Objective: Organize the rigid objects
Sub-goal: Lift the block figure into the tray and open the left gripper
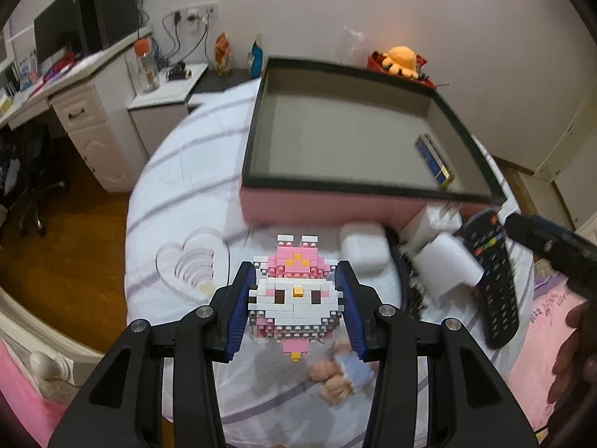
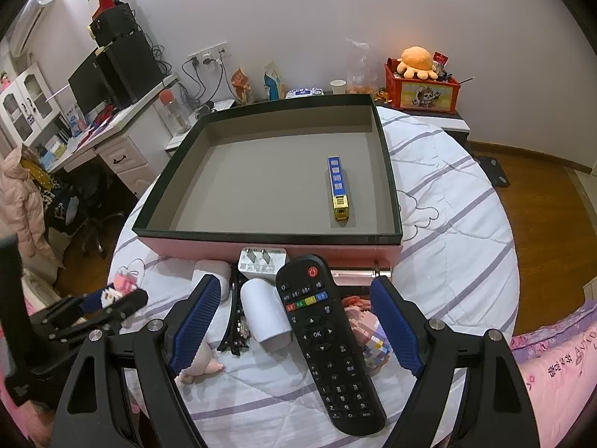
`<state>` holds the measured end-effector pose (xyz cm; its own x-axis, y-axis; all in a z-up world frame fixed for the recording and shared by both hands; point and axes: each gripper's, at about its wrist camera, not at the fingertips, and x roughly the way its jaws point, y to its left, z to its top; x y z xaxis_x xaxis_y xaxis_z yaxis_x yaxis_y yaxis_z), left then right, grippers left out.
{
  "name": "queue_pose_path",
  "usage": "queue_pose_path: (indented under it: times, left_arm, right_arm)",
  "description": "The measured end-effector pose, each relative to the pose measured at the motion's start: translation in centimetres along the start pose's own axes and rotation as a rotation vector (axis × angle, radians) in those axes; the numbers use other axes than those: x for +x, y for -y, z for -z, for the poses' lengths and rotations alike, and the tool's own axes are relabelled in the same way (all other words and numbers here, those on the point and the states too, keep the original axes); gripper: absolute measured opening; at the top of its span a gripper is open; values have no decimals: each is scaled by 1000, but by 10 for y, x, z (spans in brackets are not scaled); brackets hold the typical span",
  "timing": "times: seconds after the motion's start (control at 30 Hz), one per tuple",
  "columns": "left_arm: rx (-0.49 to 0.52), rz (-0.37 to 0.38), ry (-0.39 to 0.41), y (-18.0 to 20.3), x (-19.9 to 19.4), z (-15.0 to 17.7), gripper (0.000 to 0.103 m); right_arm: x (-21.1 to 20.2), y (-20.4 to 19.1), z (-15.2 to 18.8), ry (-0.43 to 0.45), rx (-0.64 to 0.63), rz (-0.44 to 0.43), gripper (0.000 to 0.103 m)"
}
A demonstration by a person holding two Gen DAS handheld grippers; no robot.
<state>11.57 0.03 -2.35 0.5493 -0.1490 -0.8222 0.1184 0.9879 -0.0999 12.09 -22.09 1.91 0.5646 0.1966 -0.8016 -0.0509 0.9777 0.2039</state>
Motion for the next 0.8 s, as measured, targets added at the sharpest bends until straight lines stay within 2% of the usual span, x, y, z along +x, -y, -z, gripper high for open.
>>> queue_pose_path:
  times: [0.23, 0.4, 0.57, 0.8]
  left_arm:
    - [27, 10, 90, 16, -16, -53, 45]
    - [40, -3, 119, 25, 1, -93, 45]
    - [36, -2, 57, 29, 51, -113, 45]
    - [38, -19, -43, 31, 106, -117, 45]
  right_arm:
    - [-3, 2, -24, 45, -10, -4, 84]
    - [1, 12, -46, 75, 5, -1, 84]
    - [15, 22, -57, 66, 21, 7, 84]
    - [33, 35, -63, 32, 45, 23, 84]
